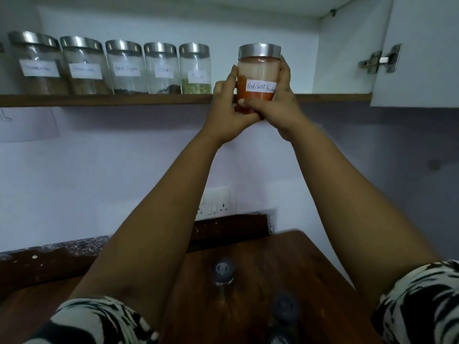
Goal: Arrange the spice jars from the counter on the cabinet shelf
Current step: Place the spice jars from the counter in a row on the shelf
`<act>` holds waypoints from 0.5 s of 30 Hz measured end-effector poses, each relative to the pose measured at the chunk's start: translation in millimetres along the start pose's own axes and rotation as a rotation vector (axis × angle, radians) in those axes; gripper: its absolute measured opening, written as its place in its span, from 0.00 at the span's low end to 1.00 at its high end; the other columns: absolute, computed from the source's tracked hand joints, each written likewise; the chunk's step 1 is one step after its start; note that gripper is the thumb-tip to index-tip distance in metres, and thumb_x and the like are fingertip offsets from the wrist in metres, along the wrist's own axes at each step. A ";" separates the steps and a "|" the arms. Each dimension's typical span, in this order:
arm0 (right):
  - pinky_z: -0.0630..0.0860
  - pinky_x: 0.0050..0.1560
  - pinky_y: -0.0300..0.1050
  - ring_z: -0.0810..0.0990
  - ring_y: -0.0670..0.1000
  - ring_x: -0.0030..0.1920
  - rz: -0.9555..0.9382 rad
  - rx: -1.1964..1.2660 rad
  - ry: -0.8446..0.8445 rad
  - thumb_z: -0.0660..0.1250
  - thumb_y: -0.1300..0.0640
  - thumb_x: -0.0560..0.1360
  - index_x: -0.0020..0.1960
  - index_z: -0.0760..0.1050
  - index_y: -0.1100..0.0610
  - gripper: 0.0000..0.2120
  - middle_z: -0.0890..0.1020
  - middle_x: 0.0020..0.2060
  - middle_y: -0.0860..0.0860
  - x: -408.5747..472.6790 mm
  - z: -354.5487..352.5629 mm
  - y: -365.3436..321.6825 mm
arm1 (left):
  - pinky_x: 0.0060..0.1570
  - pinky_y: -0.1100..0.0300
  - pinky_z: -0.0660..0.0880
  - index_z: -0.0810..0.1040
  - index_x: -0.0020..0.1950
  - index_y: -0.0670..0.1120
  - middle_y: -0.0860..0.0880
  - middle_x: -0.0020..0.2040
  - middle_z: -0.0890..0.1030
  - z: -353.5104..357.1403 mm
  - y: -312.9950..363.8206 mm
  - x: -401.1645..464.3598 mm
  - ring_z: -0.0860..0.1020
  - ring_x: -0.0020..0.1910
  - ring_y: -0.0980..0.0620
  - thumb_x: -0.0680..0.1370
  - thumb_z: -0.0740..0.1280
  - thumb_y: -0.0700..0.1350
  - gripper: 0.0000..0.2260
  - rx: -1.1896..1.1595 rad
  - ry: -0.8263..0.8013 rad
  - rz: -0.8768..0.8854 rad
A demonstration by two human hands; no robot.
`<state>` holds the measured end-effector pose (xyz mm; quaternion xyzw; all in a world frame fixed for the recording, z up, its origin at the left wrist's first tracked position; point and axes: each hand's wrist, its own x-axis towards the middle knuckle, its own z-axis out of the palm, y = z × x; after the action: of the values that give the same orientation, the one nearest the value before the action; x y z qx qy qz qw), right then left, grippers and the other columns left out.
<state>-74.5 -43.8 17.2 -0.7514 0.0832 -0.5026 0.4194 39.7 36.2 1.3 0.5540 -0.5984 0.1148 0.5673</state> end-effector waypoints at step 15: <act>0.75 0.49 0.34 0.78 0.46 0.53 -0.174 -0.152 0.030 0.78 0.47 0.64 0.79 0.45 0.49 0.56 0.76 0.58 0.45 96.4 -9.1 0.6 | 0.55 0.52 0.77 0.65 0.72 0.47 0.48 0.62 0.74 -10.6 10.0 74.3 0.77 0.57 0.49 0.71 0.73 0.57 0.34 0.454 0.141 0.162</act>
<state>-35.5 -101.8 84.1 -0.7779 0.0617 -0.5406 0.3145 56.7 8.3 69.6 0.6079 -0.5589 0.3297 0.4575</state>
